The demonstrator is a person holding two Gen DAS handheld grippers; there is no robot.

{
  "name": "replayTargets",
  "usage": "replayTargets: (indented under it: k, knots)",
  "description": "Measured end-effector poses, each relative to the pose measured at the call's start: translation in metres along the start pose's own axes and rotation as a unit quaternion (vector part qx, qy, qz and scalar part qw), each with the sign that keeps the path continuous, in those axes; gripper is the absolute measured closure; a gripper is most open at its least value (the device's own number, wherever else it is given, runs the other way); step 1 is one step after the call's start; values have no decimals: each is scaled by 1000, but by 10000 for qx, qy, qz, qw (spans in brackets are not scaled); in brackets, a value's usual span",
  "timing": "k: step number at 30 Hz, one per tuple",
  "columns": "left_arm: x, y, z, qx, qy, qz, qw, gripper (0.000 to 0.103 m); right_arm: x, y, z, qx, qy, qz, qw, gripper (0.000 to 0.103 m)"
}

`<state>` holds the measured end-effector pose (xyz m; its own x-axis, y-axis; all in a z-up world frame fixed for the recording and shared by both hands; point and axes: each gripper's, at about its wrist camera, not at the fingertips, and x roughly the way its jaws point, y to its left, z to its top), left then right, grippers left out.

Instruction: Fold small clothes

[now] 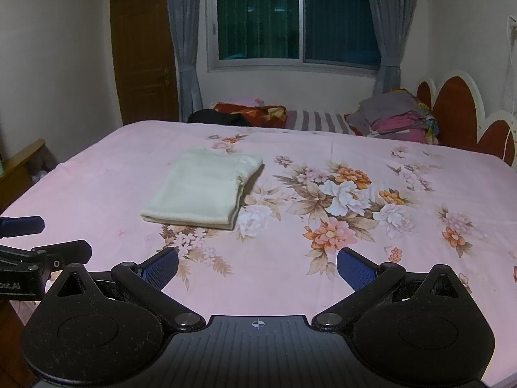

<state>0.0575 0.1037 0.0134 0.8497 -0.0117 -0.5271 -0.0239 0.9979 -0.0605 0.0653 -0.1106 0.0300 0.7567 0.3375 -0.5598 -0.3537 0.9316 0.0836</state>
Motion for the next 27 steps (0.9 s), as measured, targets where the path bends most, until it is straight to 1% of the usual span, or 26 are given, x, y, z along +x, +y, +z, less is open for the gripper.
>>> replayTargets:
  k: [27]
  knots:
    - [4,8,3,18,-17,25,10000,1,6,4,2,-109,-22,40,9999,0]
